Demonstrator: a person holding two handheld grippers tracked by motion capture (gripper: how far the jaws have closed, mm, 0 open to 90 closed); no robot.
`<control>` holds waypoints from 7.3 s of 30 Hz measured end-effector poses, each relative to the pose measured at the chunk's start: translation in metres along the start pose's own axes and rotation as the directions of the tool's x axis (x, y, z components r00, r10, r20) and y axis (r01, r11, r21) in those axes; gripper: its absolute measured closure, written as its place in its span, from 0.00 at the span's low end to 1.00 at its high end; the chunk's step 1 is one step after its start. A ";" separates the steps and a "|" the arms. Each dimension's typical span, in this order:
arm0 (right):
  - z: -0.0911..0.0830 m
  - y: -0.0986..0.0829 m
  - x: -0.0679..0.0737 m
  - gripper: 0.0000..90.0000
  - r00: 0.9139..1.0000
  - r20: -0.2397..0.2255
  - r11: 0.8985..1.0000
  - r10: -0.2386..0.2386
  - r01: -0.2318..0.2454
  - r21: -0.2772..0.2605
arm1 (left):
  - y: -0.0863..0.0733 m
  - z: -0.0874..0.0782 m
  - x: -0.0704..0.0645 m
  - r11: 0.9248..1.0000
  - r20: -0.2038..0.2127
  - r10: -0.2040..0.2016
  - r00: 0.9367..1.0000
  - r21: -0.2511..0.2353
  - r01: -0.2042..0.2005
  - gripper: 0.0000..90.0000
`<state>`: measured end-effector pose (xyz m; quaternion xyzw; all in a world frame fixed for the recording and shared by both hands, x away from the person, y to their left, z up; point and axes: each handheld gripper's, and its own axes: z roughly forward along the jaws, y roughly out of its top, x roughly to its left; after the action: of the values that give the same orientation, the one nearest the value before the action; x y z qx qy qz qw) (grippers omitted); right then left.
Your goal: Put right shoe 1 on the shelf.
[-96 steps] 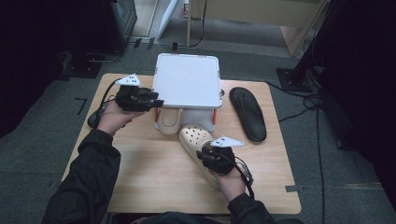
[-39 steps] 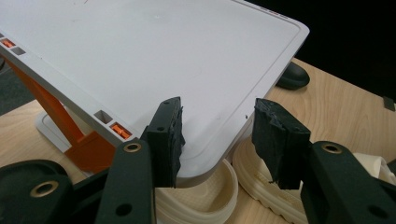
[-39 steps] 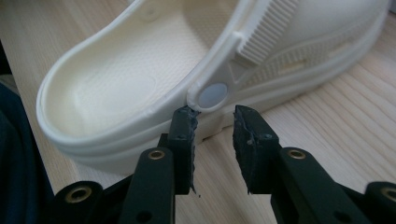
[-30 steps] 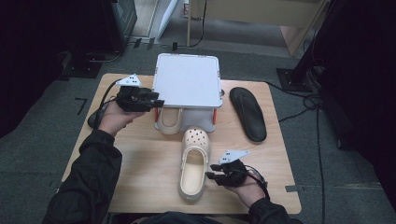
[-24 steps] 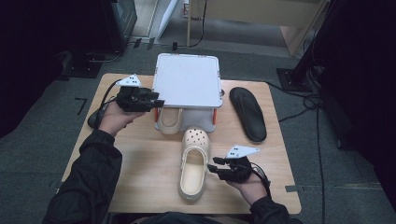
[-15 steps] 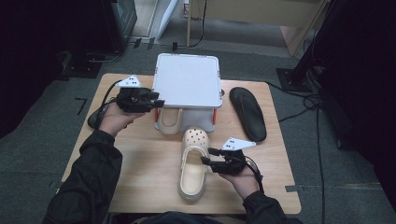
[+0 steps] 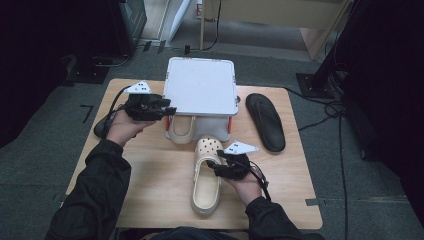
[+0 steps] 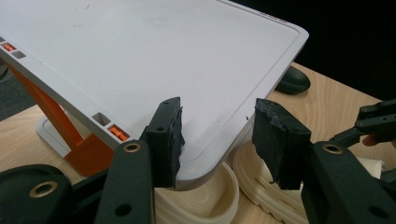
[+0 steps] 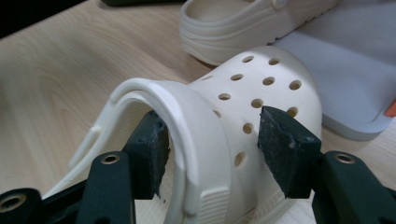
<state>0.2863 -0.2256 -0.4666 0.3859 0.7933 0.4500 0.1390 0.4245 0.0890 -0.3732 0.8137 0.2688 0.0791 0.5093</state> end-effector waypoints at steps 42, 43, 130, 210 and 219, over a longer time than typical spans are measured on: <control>-0.009 0.040 -0.017 0.83 0.983 0.154 0.988 -0.103 0.118 -0.098 | -0.001 0.000 0.001 1.000 0.006 -0.005 1.000 -0.007 0.005 0.59; -0.006 0.041 -0.019 0.83 0.982 0.157 0.988 -0.104 0.120 -0.094 | -0.001 0.000 0.001 1.000 0.007 -0.005 1.000 -0.007 0.005 0.59; 0.004 -0.029 0.042 0.87 0.990 -0.134 0.982 -0.045 0.069 0.175 | 0.006 -0.003 0.005 0.997 -0.018 -0.049 0.999 0.053 0.050 0.85; 0.060 0.024 -0.041 0.87 1.000 -0.004 0.999 -0.007 0.007 0.038 | 0.004 -0.003 0.006 0.997 -0.010 -0.058 0.998 0.042 0.059 0.85; 0.058 0.023 -0.039 0.81 0.999 -0.041 0.998 0.025 -0.022 0.058 | 0.003 -0.004 0.007 0.998 0.015 -0.054 0.998 0.037 0.053 0.80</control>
<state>0.3566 -0.2123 -0.4847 0.3897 0.8040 0.4365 0.1061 0.4297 0.0946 -0.3692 0.8161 0.2878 0.0542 0.4983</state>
